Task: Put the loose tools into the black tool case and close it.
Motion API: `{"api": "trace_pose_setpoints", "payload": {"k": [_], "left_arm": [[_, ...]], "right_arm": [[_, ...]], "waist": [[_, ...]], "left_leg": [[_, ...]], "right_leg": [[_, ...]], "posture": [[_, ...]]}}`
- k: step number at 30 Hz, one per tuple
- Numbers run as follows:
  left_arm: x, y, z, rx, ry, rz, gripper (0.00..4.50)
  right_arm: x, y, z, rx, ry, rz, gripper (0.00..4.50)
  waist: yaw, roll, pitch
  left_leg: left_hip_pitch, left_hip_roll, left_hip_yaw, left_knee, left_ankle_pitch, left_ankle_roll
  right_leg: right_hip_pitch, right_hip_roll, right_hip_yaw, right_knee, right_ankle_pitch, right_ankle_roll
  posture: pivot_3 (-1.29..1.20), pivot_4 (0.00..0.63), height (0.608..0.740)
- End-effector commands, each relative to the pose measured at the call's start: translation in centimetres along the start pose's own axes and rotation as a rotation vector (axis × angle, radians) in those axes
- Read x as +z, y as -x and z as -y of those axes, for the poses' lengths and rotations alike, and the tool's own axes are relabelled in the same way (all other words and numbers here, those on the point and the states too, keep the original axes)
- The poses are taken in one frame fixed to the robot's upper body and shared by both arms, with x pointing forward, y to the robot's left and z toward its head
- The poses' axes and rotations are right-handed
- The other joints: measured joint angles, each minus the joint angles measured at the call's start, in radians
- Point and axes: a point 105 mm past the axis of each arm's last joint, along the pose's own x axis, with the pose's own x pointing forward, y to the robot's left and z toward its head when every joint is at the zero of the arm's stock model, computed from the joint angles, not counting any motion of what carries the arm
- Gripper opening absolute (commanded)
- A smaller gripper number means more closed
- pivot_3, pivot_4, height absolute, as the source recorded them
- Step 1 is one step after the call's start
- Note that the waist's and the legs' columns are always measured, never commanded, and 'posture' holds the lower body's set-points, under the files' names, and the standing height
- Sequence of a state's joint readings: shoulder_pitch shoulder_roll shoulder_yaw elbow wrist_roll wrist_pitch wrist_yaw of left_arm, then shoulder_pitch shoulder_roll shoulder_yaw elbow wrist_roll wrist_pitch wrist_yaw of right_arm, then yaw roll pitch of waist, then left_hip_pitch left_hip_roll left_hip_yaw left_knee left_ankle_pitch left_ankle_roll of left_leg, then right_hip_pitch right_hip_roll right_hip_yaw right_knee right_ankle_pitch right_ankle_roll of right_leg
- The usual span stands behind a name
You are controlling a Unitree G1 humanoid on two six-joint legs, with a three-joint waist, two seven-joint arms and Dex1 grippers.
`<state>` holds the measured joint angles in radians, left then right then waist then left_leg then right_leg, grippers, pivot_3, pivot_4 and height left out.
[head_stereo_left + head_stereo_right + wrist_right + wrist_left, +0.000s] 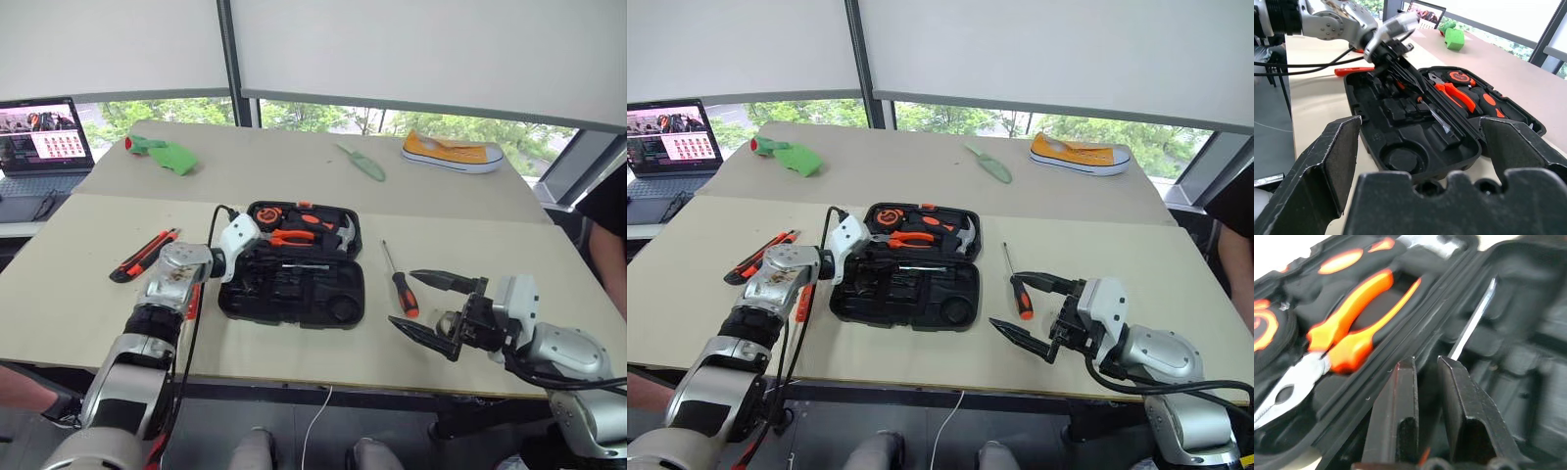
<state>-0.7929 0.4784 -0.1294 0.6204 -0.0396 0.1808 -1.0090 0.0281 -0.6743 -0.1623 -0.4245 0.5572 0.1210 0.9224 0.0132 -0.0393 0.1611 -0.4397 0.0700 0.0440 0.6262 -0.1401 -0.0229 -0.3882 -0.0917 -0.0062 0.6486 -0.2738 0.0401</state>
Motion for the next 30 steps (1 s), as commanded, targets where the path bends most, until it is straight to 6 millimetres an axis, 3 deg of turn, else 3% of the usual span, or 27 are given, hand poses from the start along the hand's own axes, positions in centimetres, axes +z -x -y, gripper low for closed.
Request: {"api": "trace_pose_setpoints", "payload": {"k": [1,3,6,10,13,16,19,21,26,30], "left_arm": [[-0.9,-0.5,1.7,-0.082,0.037,-0.063,0.75],[-0.8,-0.2,1.7,-0.077,0.027,-0.044,0.75],[2.0,1.4,0.3,-0.015,-0.010,0.160,0.75],[4.2,5.4,0.3,-0.059,-0.051,0.420,2.20],[1.8,8.1,1.8,-0.155,-0.075,0.392,3.30],[-0.8,10.4,2.6,-0.166,-0.049,0.342,4.43],[-3.2,12.4,3.3,-0.143,-0.048,0.281,4.43],[-3.7,13.4,3.8,-0.119,-0.034,0.278,4.43],[-0.1,13.1,5.5,-0.124,-0.026,0.418,4.43],[1.1,12.3,6.7,-0.158,-0.033,0.457,4.43]], "right_arm": [[1.0,-0.2,-0.4,0.000,0.025,0.030,4.50],[0.9,-0.1,-0.4,-0.013,0.022,0.028,4.50],[0.6,0.9,0.5,-0.123,0.017,0.012,4.50],[-0.6,3.5,1.6,-0.328,-0.027,-0.028,4.50],[-2.7,5.8,1.0,-0.455,-0.080,-0.167,4.50],[-3.6,6.9,-1.1,-0.498,-0.167,-0.215,4.50],[-5.6,8.6,-1.4,-0.602,-0.178,-0.389,4.50],[-5.8,8.3,-0.5,-0.632,-0.131,-0.465,4.50],[-3.9,4.0,2.7,-0.656,-0.255,-0.384,4.50],[-4.3,0.6,3.9,-0.542,-0.347,-0.464,4.50]], "waist": [[0.001,0.000,0.000],[0.000,0.000,0.000],[0.000,0.000,0.000],[-0.001,0.000,0.000],[-0.002,0.002,-0.001],[-0.005,0.007,-0.004],[-0.004,0.008,-0.004],[-0.009,0.008,-0.004],[-0.011,0.008,-0.003],[-0.001,0.009,-0.003]], "left_leg": [[0.000,0.000,0.000,0.000,0.000,0.000],[0.000,0.000,0.000,0.000,0.000,0.000],[0.000,0.000,0.000,0.000,0.000,0.001],[-0.002,0.000,0.000,-0.001,0.000,0.001],[-0.002,0.000,0.000,-0.001,-0.001,0.001],[-0.001,0.000,0.002,-0.002,-0.001,0.002],[0.000,0.002,0.002,-0.002,-0.001,0.002],[0.000,0.002,0.002,-0.001,-0.001,0.001],[-0.001,0.006,0.006,-0.001,-0.006,-0.006],[-0.001,0.007,0.009,-0.001,-0.005,-0.006]], "right_leg": [[0.000,0.000,0.000,0.000,0.000,0.000],[0.000,0.000,0.000,0.000,0.000,0.000],[0.000,0.000,0.001,-0.001,0.003,-0.004],[-0.002,0.000,0.001,-0.001,0.005,-0.007],[-0.002,0.000,0.001,-0.001,0.005,-0.007],[-0.002,0.000,0.002,-0.002,0.004,-0.008],[-0.002,0.000,0.002,-0.001,0.004,-0.009],[-0.003,-0.001,0.002,-0.002,0.000,-0.013],[-0.008,-0.003,0.002,-0.004,0.004,-0.013],[-0.009,-0.002,0.001,-0.004,0.006,-0.013]], "posture": [[0.00,0.150,0.740],[0.00,0.150,0.740],[0.00,0.150,0.740],[0.00,0.150,0.740],[0.00,0.150,0.740],[0.00,0.150,0.740],[0.00,0.150,0.740],[0.00,0.150,0.740],[0.00,0.150,0.740],[0.00,0.150,0.740]]}}
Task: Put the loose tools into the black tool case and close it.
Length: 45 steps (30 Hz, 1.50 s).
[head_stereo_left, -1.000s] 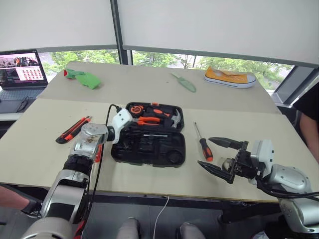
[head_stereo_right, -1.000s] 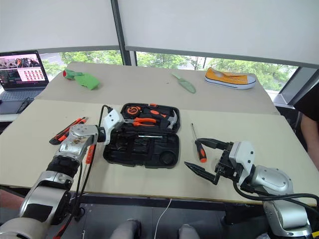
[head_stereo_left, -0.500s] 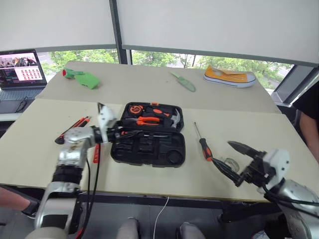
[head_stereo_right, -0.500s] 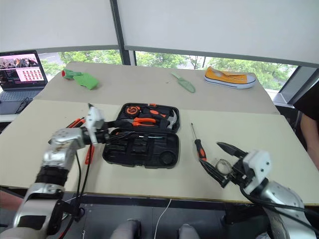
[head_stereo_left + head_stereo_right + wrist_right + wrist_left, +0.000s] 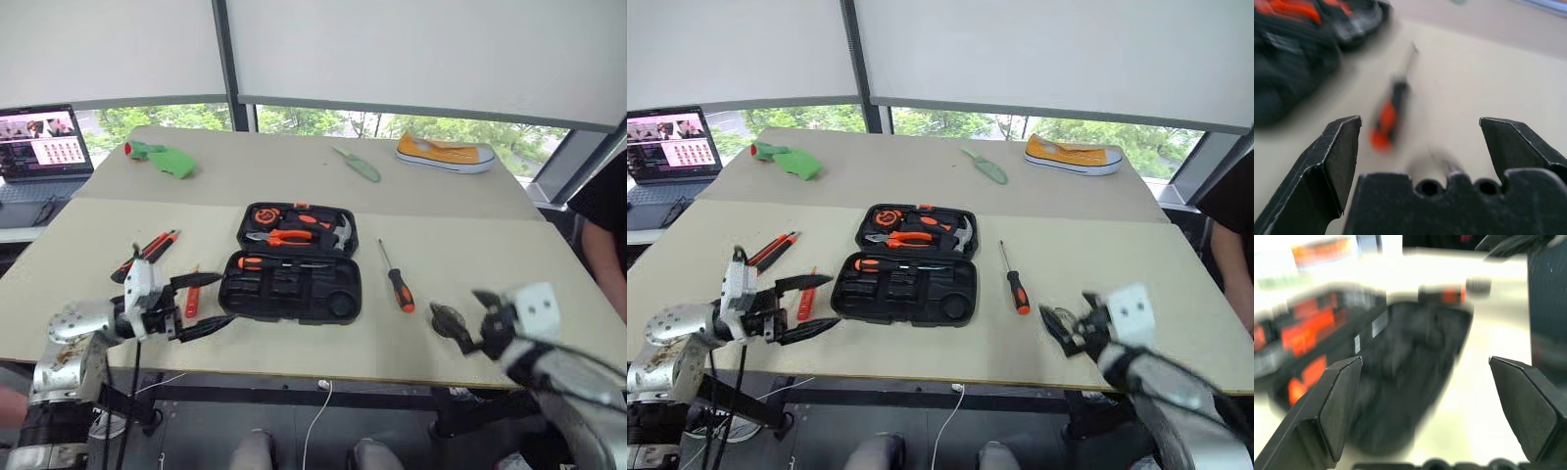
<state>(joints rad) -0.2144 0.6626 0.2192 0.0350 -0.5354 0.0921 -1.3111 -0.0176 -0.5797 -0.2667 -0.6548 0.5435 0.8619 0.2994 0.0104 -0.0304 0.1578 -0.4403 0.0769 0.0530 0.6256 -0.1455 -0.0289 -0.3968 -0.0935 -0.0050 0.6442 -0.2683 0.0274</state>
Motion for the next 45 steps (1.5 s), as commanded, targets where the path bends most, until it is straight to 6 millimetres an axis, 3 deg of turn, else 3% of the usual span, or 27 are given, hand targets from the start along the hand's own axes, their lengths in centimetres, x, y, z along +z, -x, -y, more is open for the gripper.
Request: {"api": "trace_pose_setpoints", "payload": {"k": [1,2,5,11,16,22,24,26,28,31,34,40,43,45], "left_arm": [[1.0,-0.7,0.7,-0.031,-0.011,0.030,4.43],[1.0,-0.8,0.8,-0.043,-0.007,0.029,4.43],[1.1,-1.2,0.8,-0.056,-0.019,0.030,4.43],[1.6,-1.7,1.0,-0.062,-0.053,0.040,4.43],[2.2,-1.1,0.3,-0.036,-0.059,0.036,4.50],[1.9,-0.5,0.1,-0.006,-0.058,0.021,4.50],[1.8,-0.3,0.0,0.023,-0.051,0.024,4.50],[1.7,0.2,0.0,0.064,-0.039,0.027,4.50],[1.5,1.0,-0.3,0.131,-0.027,0.031,4.50],[0.9,2.6,-0.8,0.240,-0.009,0.024,4.50],[0.0,3.8,-0.4,0.301,0.004,-0.005,4.50],[-0.3,4.5,0.5,0.338,0.001,-0.023,4.50],[-0.3,4.5,0.6,0.349,-0.001,-0.025,4.50],[-0.3,4.5,0.7,0.351,-0.002,-0.026,4.50]], "right_arm": [[-0.6,-1.9,-0.7,0.074,-0.032,-0.149,4.50],[-0.9,-2.5,-0.7,0.084,-0.035,-0.200,4.50],[-2.1,-3.9,-0.3,0.072,-0.059,-0.342,4.50],[-2.8,-6.7,0.9,-0.022,-0.024,-0.432,4.50],[-2.4,-7.2,0.9,-0.063,-0.118,-0.381,3.18],[-1.5,-6.2,1.6,-0.147,-0.154,-0.291,1.10],[0.4,-6.4,1.6,-0.114,-0.093,-0.209,1.02],[4.0,-7.1,0.4,0.003,0.036,-0.050,1.02],[7.4,-7.6,-2.1,0.185,0.215,0.096,1.02],[9.5,-8.7,-6.1,0.449,0.465,0.170,1.02],[8.6,-10.8,-9.2,0.643,0.691,0.096,1.02],[7.0,-14.6,-12.6,0.775,0.913,-0.043,1.02],[5.8,-15.5,-13.1,0.802,0.975,-0.105,1.02],[4.4,-15.8,-12.2,0.797,1.038,-0.170,1.02]], "waist": [[0.001,0.000,0.000],[0.001,0.000,0.000],[0.001,0.000,0.000],[-0.002,0.000,0.000],[-0.004,0.000,0.000],[-0.002,0.000,0.000],[-0.004,0.000,0.000],[-0.007,0.001,0.000],[-0.022,0.004,0.003],[-0.043,0.004,0.003],[-0.053,0.004,0.003],[-0.042,0.004,0.003],[-0.032,0.004,0.003],[-0.024,0.004,0.003]], "left_leg": [[0.000,0.000,0.000,0.000,0.000,0.001],[-0.001,0.000,0.000,0.000,0.003,0.005],[-0.006,-0.001,0.001,-0.001,0.004,0.012],[-0.015,-0.001,0.002,0.000,0.003,0.014],[-0.015,-0.001,0.002,0.001,0.004,0.014],[-0.015,-0.001,0.002,0.002,0.004,0.014],[-0.015,-0.001,0.002,0.001,0.004,0.014],[-0.015,-0.001,0.002,0.002,0.004,0.014],[-0.015,-0.001,0.004,0.002,0.004,0.014],[-0.014,0.001,0.005,0.001,0.004,0.014],[-0.011,0.006,0.005,0.000,0.003,0.014],[-0.016,0.007,0.007,0.000,0.004,0.014],[-0.021,0.007,0.008,0.001,0.005,0.011],[-0.021,0.007,0.009,0.001,0.005,0.011]], "right_leg": [[0.000,0.001,0.000,0.000,0.000,-0.001],[0.003,0.002,0.001,0.000,0.001,-0.006],[-0.001,0.002,0.004,0.000,0.002,0.003],[-0.010,0.004,0.005,0.002,0.002,0.004],[-0.010,0.004,0.005,0.003,0.003,0.004],[-0.009,0.004,0.005,0.003,0.003,0.005],[-0.010,0.004,0.005,0.003,0.003,0.005],[-0.010,0.004,0.005,0.003,0.004,0.004],[-0.011,0.004,0.008,0.003,0.004,0.005],[-0.013,0.008,0.012,0.003,0.004,0.005],[-0.012,0.014,0.013,0.003,0.004,0.003],[-0.019,0.015,0.015,0.005,0.005,0.000],[-0.025,0.015,0.016,0.007,0.006,0.000],[-0.025,0.015,0.016,0.007,0.006,0.000]], "posture": [[0.00,0.150,0.740],[0.00,0.150,0.740],[0.00,0.150,0.740],[0.00,0.150,0.740],[0.00,0.150,0.740],[0.00,0.150,0.740],[0.00,0.150,0.740],[0.00,0.150,0.740],[0.00,0.150,0.740],[0.00,0.150,0.740],[0.00,0.150,0.740],[0.00,0.150,0.740],[0.00,0.150,0.740],[0.00,0.150,0.740]]}}
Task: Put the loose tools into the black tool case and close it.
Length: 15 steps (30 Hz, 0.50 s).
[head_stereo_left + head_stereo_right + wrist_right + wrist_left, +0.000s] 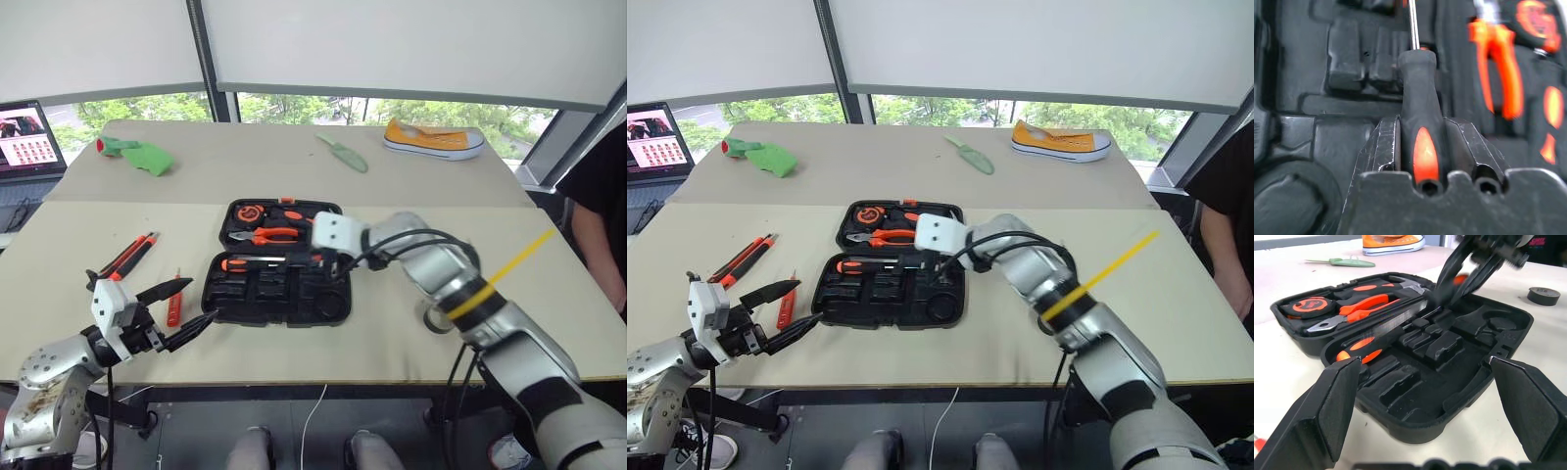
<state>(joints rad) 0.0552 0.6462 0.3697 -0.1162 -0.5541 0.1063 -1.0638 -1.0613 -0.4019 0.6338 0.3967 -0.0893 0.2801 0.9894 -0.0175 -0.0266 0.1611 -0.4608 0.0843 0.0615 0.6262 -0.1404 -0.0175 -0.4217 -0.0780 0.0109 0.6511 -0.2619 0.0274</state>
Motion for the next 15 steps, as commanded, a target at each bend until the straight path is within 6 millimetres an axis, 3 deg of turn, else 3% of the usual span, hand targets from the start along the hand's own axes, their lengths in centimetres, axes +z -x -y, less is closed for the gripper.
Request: {"api": "trace_pose_setpoints", "payload": {"k": [1,15], "left_arm": [[1.2,0.1,0.1,0.015,-0.049,0.039,4.50],[0.9,-0.4,-0.1,0.005,-0.053,0.031,4.50]], "right_arm": [[-1.7,0.1,0.1,0.021,0.071,-0.096,1.02],[-2.9,1.1,-1.3,0.026,-0.134,-0.127,1.02]], "waist": [[0.006,0.000,0.000],[0.006,0.000,0.000]], "left_leg": [[0.000,0.000,0.000,0.000,0.000,0.000],[0.002,0.000,0.001,0.000,0.002,-0.004]], "right_leg": [[0.000,0.000,0.000,0.000,0.000,0.000],[-0.001,0.000,0.001,0.006,0.000,-0.002]], "posture": [[0.00,0.150,0.740],[0.00,0.150,0.740]]}}
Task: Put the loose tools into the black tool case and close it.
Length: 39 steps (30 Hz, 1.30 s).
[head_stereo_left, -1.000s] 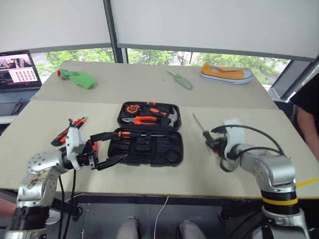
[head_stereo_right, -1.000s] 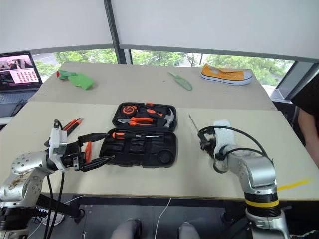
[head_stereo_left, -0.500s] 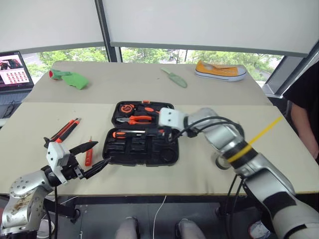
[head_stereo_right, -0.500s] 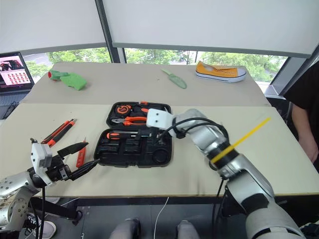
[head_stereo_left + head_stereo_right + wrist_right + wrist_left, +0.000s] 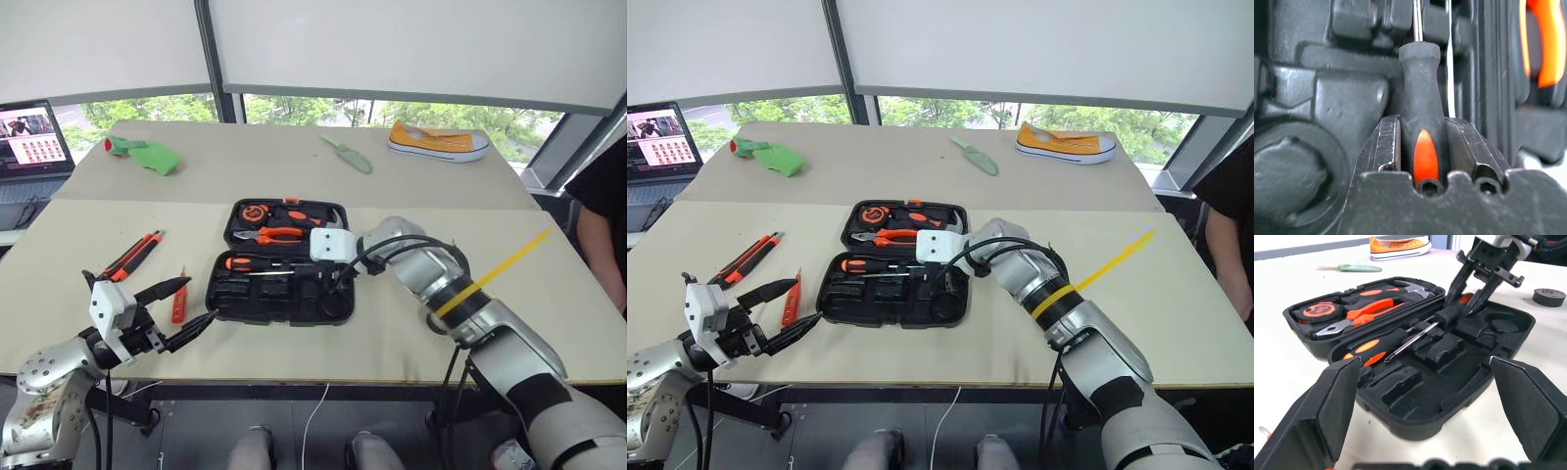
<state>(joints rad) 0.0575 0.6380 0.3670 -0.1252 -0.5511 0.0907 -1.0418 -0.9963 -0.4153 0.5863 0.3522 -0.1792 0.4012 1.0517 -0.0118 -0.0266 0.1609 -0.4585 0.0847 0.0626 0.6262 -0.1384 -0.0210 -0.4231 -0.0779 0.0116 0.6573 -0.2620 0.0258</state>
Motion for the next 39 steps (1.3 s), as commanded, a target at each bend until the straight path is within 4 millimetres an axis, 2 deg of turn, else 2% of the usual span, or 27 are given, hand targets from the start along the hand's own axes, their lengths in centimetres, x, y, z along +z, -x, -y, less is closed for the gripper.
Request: {"api": "trace_pose_setpoints", "payload": {"k": [1,5,7,10,12,15,17,21,25,28,31,33,37,39], "left_arm": [[0.8,-0.3,-0.1,-0.015,-0.040,0.020,4.50],[0.8,-0.6,-0.2,-0.023,-0.041,0.023,4.50],[0.8,-0.7,-0.2,-0.028,-0.040,0.024,4.50],[0.7,-0.8,-0.3,-0.030,-0.040,0.024,4.50],[0.6,-0.7,-0.4,-0.026,-0.039,0.021,4.50],[0.4,-0.4,-0.4,-0.018,-0.035,0.016,4.50],[0.4,-0.3,-0.4,-0.012,-0.034,0.015,4.50],[0.3,-0.1,-0.5,0.001,-0.033,0.014,4.50],[0.1,0.1,-0.4,0.012,-0.029,0.008,4.50],[0.0,0.3,-0.6,0.021,-0.030,0.003,4.50],[0.0,0.4,-0.7,0.028,-0.035,-0.004,4.50],[-0.1,0.6,-0.8,0.033,-0.038,-0.019,4.50],[-0.5,1.1,-1.1,0.053,-0.034,-0.041,4.50],[-0.5,1.4,-1.5,0.083,-0.009,-0.040,4.50]], "right_arm": [[-0.4,0.5,-0.4,0.007,-0.045,-0.024,1.02],[-0.7,0.3,-0.8,0.016,-0.045,-0.016,1.02],[0.2,0.2,-0.2,-0.022,0.010,0.056,2.02],[1.3,0.7,0.0,-0.017,0.107,0.130,2.88],[2.9,1.8,0.8,-0.029,0.160,0.246,3.63],[4.2,3.5,1.5,-0.028,0.137,0.393,3.63],[4.4,3.7,1.8,-0.026,0.087,0.441,3.63],[4.1,2.0,1.6,-0.031,-0.035,0.483,2.60],[3.3,-0.6,0.6,-0.034,-0.111,0.468,1.15],[1.8,-2.3,-0.3,-0.029,-0.166,0.434,0.12],[-0.2,-3.5,-0.9,-0.042,-0.224,0.391,0.04],[-1.2,-4.1,-1.4,-0.036,-0.200,0.344,0.04],[-1.2,-4.6,-2.0,-0.014,-0.200,0.339,0.04],[-0.7,-4.3,-1.6,-0.037,-0.170,0.353,0.04]], "waist": [[-0.001,0.000,0.000],[0.001,0.000,0.000],[0.001,0.000,0.000],[-0.001,0.000,0.000],[-0.002,0.000,0.000],[-0.005,0.000,0.000],[-0.005,0.000,0.000],[-0.004,0.000,0.000],[-0.005,0.000,0.000],[-0.001,0.000,0.000],[-0.002,-0.001,-0.001],[-0.004,-0.001,-0.001],[-0.003,-0.001,-0.001],[-0.003,-0.001,-0.001]], "left_leg": [[0.000,0.000,0.000,0.000,0.000,0.000],[0.000,0.000,0.000,0.000,0.000,0.000],[0.000,0.000,0.000,0.000,0.000,0.000],[0.000,0.000,0.000,0.000,0.000,0.000],[0.000,0.000,0.000,0.000,0.000,0.000],[0.000,0.000,0.000,-0.001,0.000,0.000],[0.000,0.000,0.000,-0.001,0.000,0.000],[0.001,0.001,0.000,0.000,0.000,0.000],[0.001,0.001,0.000,-0.001,0.000,0.000],[0.001,0.000,0.000,0.000,0.000,0.000],[0.002,0.000,0.000,0.000,0.000,-0.001],[0.004,0.001,0.000,0.000,0.001,-0.001],[0.010,0.001,0.000,-0.001,0.001,-0.002],[0.014,0.001,0.001,-0.001,-0.001,-0.006]], "right_leg": [[0.000,0.000,0.000,0.000,0.000,0.000],[0.000,0.000,0.000,0.000,0.000,0.000],[0.000,0.000,0.000,0.000,0.000,0.000],[0.000,0.000,0.000,0.000,0.000,0.000],[0.000,0.000,0.000,0.000,0.000,0.000],[0.000,0.001,0.000,0.000,0.000,0.000],[0.000,0.001,0.000,0.000,0.000,0.000],[0.001,0.001,0.000,0.000,0.000,0.000],[0.000,0.001,0.000,0.001,0.000,0.000],[0.001,0.001,0.000,0.001,0.000,0.000],[0.001,0.001,0.000,0.001,0.000,0.000],[0.002,0.001,0.001,0.002,0.000,0.000],[0.006,0.001,0.001,0.003,0.000,-0.001],[0.006,0.000,0.001,0.003,-0.001,-0.002]], "posture": [[0.00,0.150,0.740],[0.00,0.150,0.740],[0.00,0.150,0.740],[0.00,0.150,0.740],[0.00,0.150,0.740],[0.00,0.150,0.740],[0.00,0.150,0.740],[0.00,0.150,0.740],[0.00,0.150,0.740],[0.00,0.150,0.740],[0.00,0.150,0.740],[0.00,0.150,0.740],[0.00,0.150,0.740],[0.00,0.150,0.740]]}}
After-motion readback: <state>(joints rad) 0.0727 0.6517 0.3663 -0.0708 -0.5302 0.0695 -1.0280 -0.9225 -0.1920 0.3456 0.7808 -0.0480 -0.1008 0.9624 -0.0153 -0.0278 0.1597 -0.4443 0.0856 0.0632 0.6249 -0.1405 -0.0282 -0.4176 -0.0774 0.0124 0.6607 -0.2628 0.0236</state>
